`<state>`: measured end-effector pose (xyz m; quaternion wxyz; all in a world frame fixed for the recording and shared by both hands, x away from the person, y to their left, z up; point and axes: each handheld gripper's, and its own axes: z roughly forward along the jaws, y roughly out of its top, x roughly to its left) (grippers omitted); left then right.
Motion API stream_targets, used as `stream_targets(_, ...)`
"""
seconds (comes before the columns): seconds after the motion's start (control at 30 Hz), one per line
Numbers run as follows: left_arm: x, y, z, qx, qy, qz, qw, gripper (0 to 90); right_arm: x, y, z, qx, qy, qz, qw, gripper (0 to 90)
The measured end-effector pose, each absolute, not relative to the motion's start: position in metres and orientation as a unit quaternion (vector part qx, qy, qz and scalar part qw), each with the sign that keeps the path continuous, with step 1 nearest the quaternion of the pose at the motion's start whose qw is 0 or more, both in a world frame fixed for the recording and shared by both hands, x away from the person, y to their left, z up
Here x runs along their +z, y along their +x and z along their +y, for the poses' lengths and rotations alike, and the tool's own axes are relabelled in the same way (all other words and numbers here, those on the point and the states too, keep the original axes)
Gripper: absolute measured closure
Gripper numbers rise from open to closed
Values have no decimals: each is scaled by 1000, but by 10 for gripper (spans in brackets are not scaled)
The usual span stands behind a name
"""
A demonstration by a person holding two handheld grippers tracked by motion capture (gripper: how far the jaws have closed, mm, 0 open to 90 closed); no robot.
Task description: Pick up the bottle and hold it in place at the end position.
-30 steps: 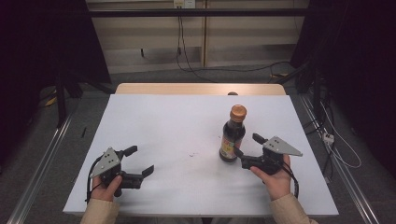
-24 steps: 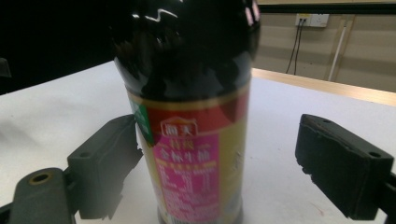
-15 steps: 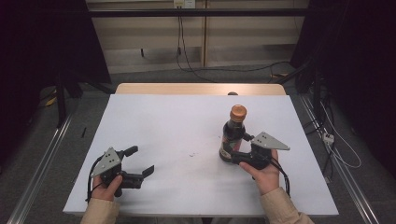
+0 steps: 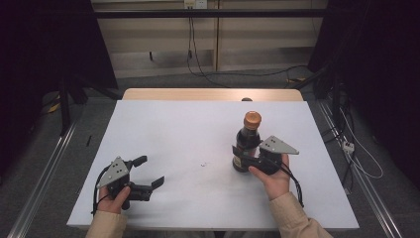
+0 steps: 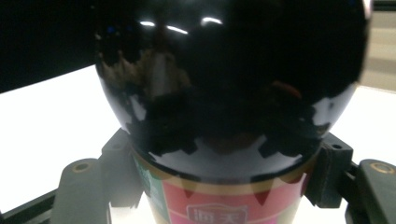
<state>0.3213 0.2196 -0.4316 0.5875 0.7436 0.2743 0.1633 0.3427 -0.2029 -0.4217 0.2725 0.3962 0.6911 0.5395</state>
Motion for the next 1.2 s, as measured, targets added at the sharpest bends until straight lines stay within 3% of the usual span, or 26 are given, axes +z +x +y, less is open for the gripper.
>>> stream_targets(0.73, -432, 321, 217, 161, 747, 268, 587, 35, -415, 348, -205, 554, 354, 705, 266, 305)
stream_targets(1.2, -431, 320, 218, 162, 744, 266, 591, 35, -404, 365, -181, 550, 337, 721, 253, 304)
